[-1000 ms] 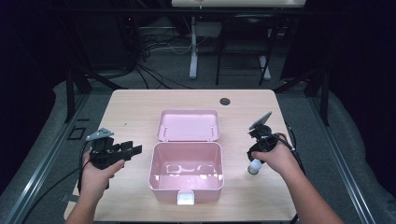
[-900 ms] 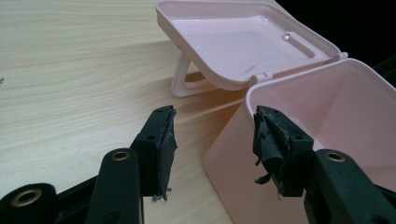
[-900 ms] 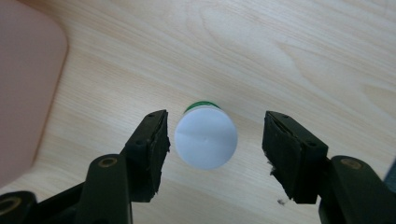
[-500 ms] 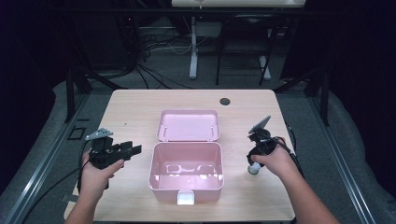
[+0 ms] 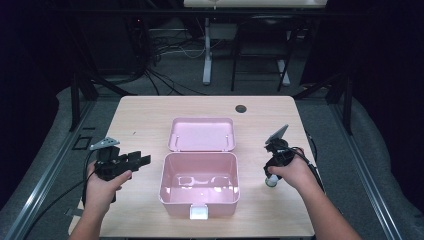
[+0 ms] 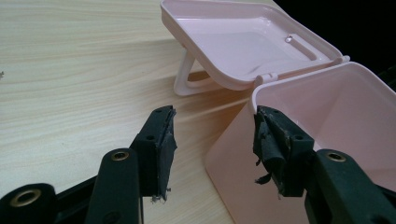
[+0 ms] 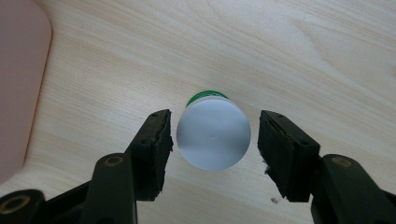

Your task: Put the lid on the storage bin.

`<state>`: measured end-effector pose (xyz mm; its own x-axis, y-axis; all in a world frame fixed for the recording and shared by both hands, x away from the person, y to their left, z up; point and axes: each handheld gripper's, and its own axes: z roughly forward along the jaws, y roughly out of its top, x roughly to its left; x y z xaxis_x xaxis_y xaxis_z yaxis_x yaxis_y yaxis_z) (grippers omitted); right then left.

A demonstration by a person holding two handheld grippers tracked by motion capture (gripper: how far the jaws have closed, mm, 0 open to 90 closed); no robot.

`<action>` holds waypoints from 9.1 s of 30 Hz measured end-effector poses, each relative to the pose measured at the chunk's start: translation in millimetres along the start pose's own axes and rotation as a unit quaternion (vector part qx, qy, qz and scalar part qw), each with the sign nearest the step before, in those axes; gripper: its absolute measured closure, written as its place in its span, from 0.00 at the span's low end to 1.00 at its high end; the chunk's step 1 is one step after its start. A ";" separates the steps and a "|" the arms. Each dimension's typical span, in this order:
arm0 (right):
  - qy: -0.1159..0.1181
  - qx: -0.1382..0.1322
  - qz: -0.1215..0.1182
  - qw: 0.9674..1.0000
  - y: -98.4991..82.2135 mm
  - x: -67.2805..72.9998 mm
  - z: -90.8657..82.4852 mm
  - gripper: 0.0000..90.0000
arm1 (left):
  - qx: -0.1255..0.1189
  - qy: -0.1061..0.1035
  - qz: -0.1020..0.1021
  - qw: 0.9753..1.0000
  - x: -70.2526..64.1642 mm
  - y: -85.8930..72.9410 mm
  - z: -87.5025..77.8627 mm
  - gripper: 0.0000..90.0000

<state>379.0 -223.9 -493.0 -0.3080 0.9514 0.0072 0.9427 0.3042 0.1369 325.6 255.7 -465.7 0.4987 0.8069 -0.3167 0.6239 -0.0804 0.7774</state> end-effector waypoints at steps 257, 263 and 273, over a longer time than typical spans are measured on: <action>0.003 0.055 -0.515 0.856 29.0 174.0 -3.8 0.55 | 0.029 0.010 0.006 1.000 15.9 -7.4 9.3 0.53; -0.004 0.060 -0.527 0.848 28.7 175.9 -0.4 0.55 | 0.029 0.010 0.006 1.000 16.4 -7.5 9.3 0.53; -0.005 0.058 -0.540 0.840 27.8 175.7 1.6 0.55 | 0.029 0.008 0.004 1.000 16.6 -7.9 9.3 0.53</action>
<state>351.3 -48.2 -489.5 -0.9907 0.1175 -0.0682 0.1204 0.9920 -0.0389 334.6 264.3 -482.2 0.4946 0.8150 -0.3020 0.6539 -0.1200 0.7470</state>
